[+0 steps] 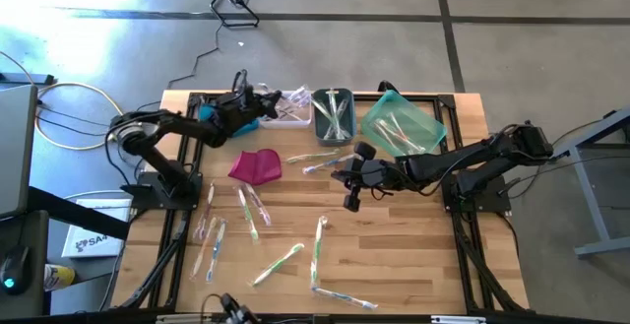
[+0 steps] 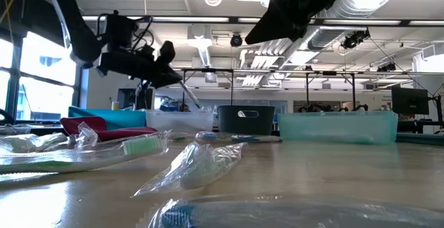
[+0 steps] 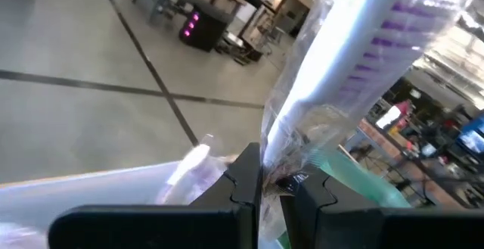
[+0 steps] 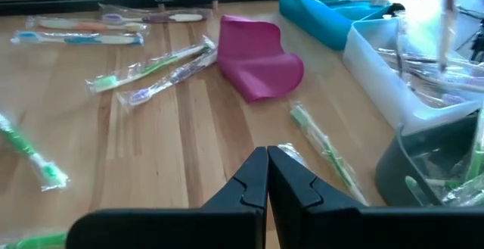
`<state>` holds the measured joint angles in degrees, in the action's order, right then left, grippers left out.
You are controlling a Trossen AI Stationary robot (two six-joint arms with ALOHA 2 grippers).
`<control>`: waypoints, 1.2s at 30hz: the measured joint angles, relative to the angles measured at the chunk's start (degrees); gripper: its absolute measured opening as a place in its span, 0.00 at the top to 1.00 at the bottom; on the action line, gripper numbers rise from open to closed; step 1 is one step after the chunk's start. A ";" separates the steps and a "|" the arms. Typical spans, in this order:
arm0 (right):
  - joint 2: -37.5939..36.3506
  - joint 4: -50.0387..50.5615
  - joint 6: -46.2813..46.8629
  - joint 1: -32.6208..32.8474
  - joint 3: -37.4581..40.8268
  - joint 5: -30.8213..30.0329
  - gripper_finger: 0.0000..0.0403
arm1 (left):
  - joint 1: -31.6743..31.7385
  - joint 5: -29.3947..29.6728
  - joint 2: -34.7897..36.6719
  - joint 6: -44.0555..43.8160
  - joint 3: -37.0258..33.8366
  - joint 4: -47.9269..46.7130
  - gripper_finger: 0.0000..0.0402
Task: Pick & Place Toothbrushes
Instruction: Put the violet toothbrush into the white bin
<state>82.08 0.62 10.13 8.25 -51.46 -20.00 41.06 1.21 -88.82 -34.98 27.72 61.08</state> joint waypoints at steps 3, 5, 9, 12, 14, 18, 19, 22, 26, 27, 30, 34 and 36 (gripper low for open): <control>0.02 0.01 -0.50 0.00 0.01 1.38 1.00 | -1.30 -0.22 -2.38 0.02 2.41 -1.04 0.93; 0.02 -0.02 -0.89 0.00 0.00 2.43 1.00 | -2.08 1.45 -3.07 0.06 3.75 -4.72 0.93; 0.02 0.01 -0.98 0.00 0.01 2.52 1.00 | -3.39 6.99 -3.10 0.01 5.53 -13.94 0.93; 0.02 0.02 -1.23 0.00 0.00 2.60 1.00 | -3.74 8.40 -3.10 0.00 5.68 -15.07 0.93; 0.02 0.02 -1.38 0.00 0.01 2.60 1.00 | -3.74 8.39 -3.10 0.00 5.71 -15.02 0.93; 0.02 0.03 -1.39 0.00 0.00 2.60 1.00 | -3.61 8.40 -3.10 0.00 5.70 -15.03 0.93; 0.02 0.01 -1.38 0.00 0.00 2.60 1.00 | -3.61 8.41 -3.10 0.00 5.69 -15.11 0.93; 0.02 0.01 -1.38 0.00 0.00 2.60 1.00 | -3.61 8.41 -3.10 -0.02 5.68 -15.79 0.93; 0.02 0.01 -1.14 0.00 0.00 2.60 1.00 | -3.60 8.40 -3.10 0.66 5.70 -18.09 0.89; 0.02 0.01 -1.12 0.00 0.00 2.60 1.00 | -3.61 8.41 -3.10 1.12 5.68 -18.85 0.87; 0.02 0.01 -1.08 0.00 0.00 2.49 1.00 | -3.61 8.41 -3.11 1.72 5.70 -20.33 0.79; 0.02 -0.02 -0.99 0.00 0.00 2.48 1.00 | -3.61 8.43 -3.10 2.89 5.71 -20.44 0.67; 0.02 -0.02 -0.72 0.00 0.00 2.46 1.00 | -3.56 8.47 -3.12 4.46 6.28 -20.51 0.61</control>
<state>82.11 0.60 9.41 8.25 -51.46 -17.54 37.50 9.69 -91.94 -30.52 34.00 40.57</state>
